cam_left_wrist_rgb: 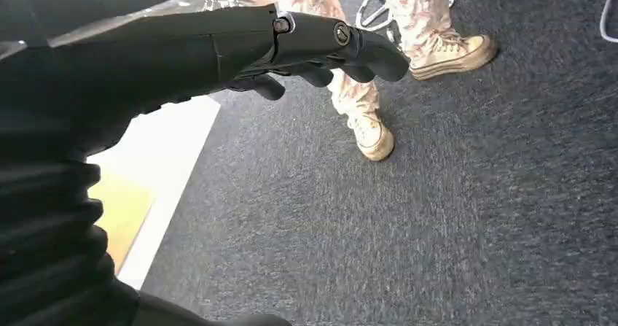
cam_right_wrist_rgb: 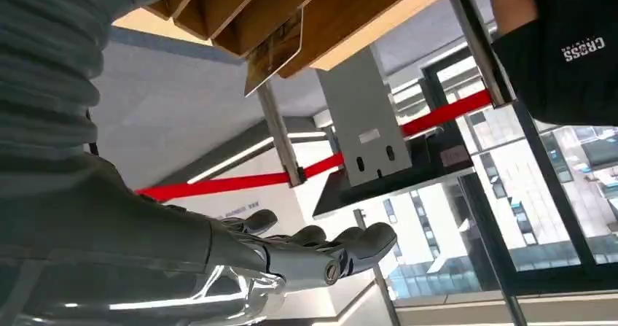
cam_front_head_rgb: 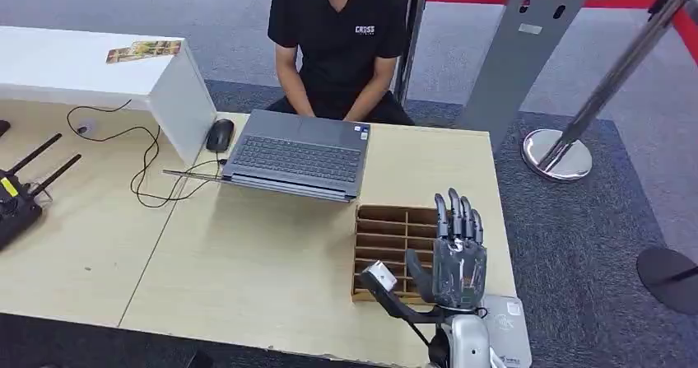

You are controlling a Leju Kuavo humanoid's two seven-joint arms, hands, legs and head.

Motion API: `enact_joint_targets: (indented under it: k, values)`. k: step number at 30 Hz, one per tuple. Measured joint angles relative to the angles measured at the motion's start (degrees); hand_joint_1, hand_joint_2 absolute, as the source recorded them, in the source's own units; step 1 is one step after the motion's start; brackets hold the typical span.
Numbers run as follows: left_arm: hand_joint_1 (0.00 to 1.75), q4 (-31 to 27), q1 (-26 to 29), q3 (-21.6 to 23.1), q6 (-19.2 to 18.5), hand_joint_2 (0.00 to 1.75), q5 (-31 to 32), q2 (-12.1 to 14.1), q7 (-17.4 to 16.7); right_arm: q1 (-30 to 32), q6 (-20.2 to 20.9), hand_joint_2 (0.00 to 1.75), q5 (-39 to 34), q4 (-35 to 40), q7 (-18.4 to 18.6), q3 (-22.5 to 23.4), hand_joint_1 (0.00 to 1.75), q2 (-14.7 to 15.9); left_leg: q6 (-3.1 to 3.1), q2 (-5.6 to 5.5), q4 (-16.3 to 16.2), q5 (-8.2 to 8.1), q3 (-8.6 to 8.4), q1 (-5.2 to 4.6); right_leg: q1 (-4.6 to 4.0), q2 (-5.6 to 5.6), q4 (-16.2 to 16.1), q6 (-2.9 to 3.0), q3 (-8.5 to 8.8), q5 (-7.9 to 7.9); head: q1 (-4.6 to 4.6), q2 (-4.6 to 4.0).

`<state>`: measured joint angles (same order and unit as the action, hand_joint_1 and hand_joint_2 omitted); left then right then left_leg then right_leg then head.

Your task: Pass the card to the sensor for recognition and then transmit it.

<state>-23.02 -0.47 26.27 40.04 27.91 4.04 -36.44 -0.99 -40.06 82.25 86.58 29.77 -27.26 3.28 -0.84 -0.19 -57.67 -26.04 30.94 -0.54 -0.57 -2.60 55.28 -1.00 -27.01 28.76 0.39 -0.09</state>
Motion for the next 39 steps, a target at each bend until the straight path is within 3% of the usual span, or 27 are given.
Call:
enact_joint_targets:
  k: [10,20,39]
  values:
    - [0.0,0.0,0.0,0.02,0.0,1.75,-0.11,0.04,-0.02,-0.11,0.0,1.75,0.15,-0.02,0.22,0.0,0.0,0.07,0.0,0.0,0.0,0.0,0.02,0.0,0.0,0.0,0.0,0.0,0.01,0.0,0.0,0.0]
    - [0.0,0.0,-0.19,0.96,0.0,1.75,-0.48,0.15,0.7,-2.31,0.02,1.75,0.5,-2.56,4.76,-1.51,0.0,1.66,0.0,-0.02,0.0,0.0,0.05,0.0,0.0,0.0,0.0,0.0,-0.03,0.0,-0.02,0.0]
    - [0.0,0.0,-0.23,1.86,0.0,1.75,-1.01,0.46,0.48,-3.44,0.0,1.75,0.57,-4.74,6.32,-3.74,0.0,3.65,0.0,-0.01,0.0,0.0,0.07,0.0,0.0,0.0,0.0,0.0,-0.05,0.0,0.0,0.0]
